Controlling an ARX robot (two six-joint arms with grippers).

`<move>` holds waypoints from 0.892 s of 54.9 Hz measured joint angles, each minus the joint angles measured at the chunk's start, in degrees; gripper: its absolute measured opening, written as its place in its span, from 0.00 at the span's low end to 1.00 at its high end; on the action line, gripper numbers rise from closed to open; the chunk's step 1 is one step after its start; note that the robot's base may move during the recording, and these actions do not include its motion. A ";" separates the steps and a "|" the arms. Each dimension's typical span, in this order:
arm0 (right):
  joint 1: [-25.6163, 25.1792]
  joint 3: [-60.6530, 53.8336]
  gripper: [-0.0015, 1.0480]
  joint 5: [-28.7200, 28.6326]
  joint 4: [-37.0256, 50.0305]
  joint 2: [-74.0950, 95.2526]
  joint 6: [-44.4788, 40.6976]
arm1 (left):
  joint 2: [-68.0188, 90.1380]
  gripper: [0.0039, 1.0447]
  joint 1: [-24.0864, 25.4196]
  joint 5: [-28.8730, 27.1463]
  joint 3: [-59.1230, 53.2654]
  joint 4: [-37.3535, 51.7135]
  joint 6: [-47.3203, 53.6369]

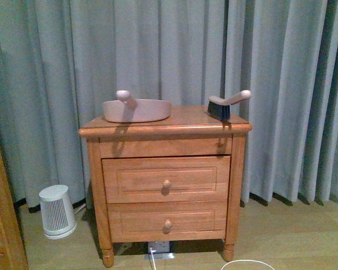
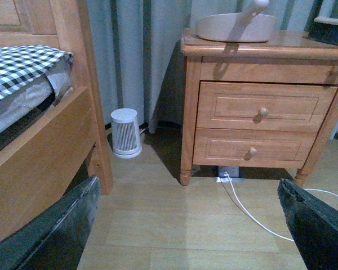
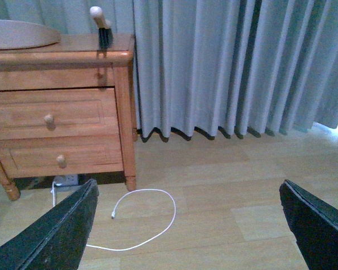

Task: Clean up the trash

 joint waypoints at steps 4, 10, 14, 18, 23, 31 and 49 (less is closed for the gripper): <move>0.00 0.00 0.93 0.00 0.00 0.00 0.00 | 0.00 0.93 0.00 0.00 0.00 0.00 0.00; 0.00 0.00 0.93 0.00 0.00 0.00 0.00 | 0.00 0.93 0.00 0.00 0.00 0.00 0.00; 0.00 0.00 0.93 0.00 0.00 0.00 0.00 | 0.00 0.93 0.00 0.00 0.00 0.00 0.00; 0.00 0.00 0.93 0.00 0.00 0.00 0.00 | 0.00 0.93 0.00 -0.02 0.00 0.00 0.00; 0.00 0.00 0.93 0.00 0.00 0.00 0.00 | 0.00 0.93 0.00 0.00 0.00 0.00 0.00; 0.00 0.00 0.93 0.00 0.00 0.00 0.00 | 0.00 0.93 0.00 0.00 0.00 0.00 0.00; 0.02 0.00 0.93 0.00 0.00 0.00 0.00 | 0.00 0.93 0.00 0.00 0.00 0.00 0.00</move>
